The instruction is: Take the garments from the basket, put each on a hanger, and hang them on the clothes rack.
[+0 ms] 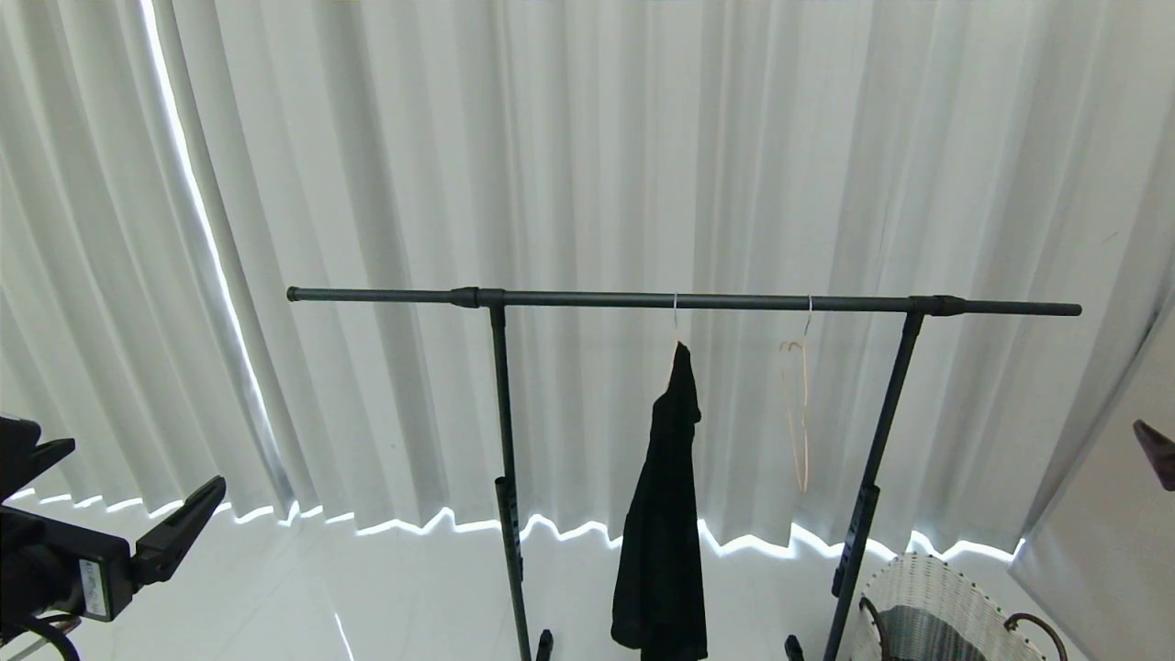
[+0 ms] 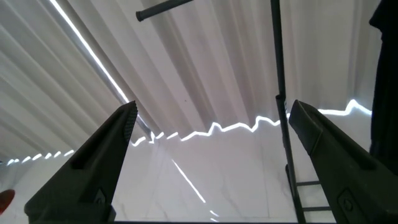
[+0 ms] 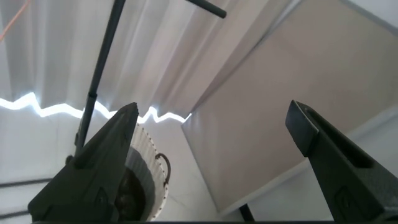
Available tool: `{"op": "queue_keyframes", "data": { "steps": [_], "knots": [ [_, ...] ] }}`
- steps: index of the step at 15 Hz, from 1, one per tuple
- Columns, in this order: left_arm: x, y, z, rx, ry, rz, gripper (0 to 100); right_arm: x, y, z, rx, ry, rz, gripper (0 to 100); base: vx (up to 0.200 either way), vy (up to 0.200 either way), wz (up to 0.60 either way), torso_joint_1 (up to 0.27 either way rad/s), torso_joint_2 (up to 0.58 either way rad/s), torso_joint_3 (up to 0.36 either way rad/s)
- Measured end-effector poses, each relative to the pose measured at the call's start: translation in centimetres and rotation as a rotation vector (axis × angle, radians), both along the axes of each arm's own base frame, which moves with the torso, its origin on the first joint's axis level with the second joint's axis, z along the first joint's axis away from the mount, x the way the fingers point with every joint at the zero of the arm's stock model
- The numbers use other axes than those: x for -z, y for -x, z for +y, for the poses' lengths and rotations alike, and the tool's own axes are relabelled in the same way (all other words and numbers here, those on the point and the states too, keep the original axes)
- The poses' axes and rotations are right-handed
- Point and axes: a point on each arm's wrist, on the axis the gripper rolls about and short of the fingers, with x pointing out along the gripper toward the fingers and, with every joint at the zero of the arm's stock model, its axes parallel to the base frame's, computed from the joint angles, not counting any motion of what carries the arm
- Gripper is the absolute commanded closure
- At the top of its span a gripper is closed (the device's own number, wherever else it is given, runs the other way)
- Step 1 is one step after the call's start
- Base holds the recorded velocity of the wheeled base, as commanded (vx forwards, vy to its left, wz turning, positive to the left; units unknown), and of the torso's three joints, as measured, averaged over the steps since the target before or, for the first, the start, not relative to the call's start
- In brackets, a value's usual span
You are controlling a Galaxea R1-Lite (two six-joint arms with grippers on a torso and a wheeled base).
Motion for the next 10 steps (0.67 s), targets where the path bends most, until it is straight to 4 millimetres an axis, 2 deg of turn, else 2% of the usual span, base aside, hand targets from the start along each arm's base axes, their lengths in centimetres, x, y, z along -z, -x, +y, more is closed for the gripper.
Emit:
{"op": "queue_keyframes", "data": {
  "steps": [6, 10],
  "knots": [
    [0.06, 0.01, 0.0, 0.0, 0.001, 0.003, 0, 0.29, -0.77, -0.15, 0.016, 0.007, 0.017, 0, 0.0, 0.0, 0.0, 0.0, 0.0, 0.0],
    [0.2, 0.09, -0.01, 0.0, 0.001, 0.007, 0, 0.33, -0.84, -0.16, 0.017, 0.014, 0.022, 0, 0.0, 0.0, 0.0, -0.152, 0.33, 0.166]
  ]
}}
